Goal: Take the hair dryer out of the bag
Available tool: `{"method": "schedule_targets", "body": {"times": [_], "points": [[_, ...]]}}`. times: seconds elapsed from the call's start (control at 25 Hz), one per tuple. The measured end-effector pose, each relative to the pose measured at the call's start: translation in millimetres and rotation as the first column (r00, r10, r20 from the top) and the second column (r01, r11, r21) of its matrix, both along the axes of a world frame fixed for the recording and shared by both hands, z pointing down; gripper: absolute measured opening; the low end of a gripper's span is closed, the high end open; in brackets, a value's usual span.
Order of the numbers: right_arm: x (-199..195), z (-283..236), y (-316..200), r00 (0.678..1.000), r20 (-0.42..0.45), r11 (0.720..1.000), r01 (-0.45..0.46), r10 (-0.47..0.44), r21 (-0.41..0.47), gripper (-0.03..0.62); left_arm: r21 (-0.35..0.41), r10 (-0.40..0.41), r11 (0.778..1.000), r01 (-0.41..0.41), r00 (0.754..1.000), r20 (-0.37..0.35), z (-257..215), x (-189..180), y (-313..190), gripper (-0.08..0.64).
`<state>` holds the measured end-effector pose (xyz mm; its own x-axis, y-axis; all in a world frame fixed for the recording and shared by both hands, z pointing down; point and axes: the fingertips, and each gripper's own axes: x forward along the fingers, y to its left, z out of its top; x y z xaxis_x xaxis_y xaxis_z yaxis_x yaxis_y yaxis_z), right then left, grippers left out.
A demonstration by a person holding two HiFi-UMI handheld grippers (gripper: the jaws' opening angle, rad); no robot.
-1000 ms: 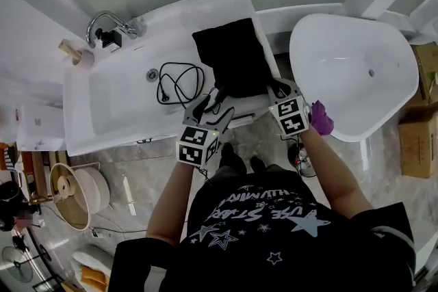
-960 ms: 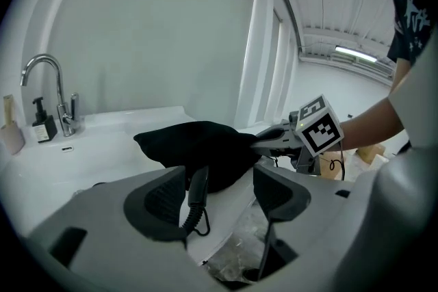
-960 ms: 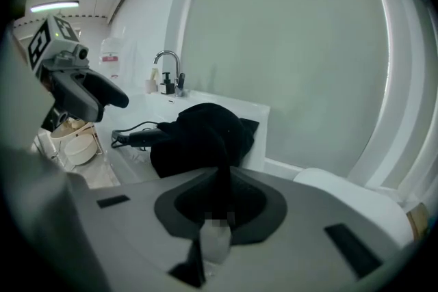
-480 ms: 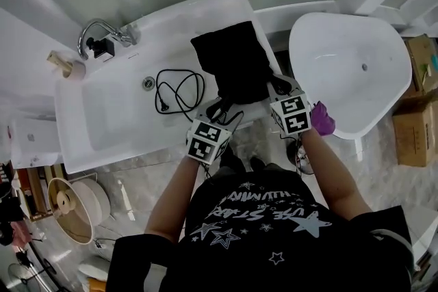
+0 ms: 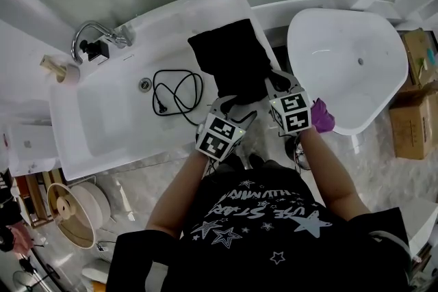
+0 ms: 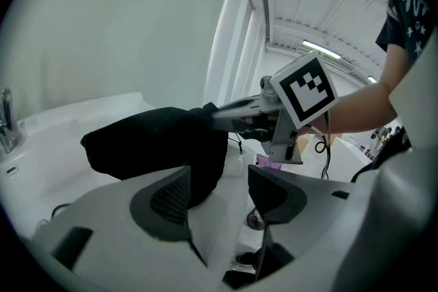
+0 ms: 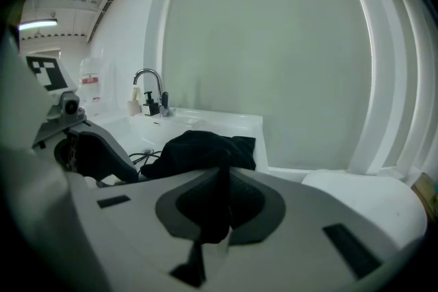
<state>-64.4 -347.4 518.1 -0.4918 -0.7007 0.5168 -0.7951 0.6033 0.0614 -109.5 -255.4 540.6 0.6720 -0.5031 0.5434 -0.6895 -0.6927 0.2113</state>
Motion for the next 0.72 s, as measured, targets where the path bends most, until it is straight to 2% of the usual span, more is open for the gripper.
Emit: {"method": "schedule_targets", "body": {"times": [0.24, 0.48, 0.72], "points": [[-1, 1, -1, 1.0, 0.005, 1.0, -0.002, 0.002, -0.004, 0.028, -0.051, -0.059, 0.997, 0.061, 0.997, 0.041, 10, -14, -8, 0.274], [0, 0, -5, 1.0, 0.01, 1.0, -0.005, 0.005, -0.008, 0.028, -0.054, -0.119, 0.991, 0.122, 0.992, 0.052, 13, -23, -16, 0.202], [-2, -6, -8, 0.999, 0.034, 1.0, 0.014, -0.014, 0.009, 0.028, -0.07, -0.141, 0.987, 0.145, 0.988, 0.06, 17, -25, -23, 0.256]]}}
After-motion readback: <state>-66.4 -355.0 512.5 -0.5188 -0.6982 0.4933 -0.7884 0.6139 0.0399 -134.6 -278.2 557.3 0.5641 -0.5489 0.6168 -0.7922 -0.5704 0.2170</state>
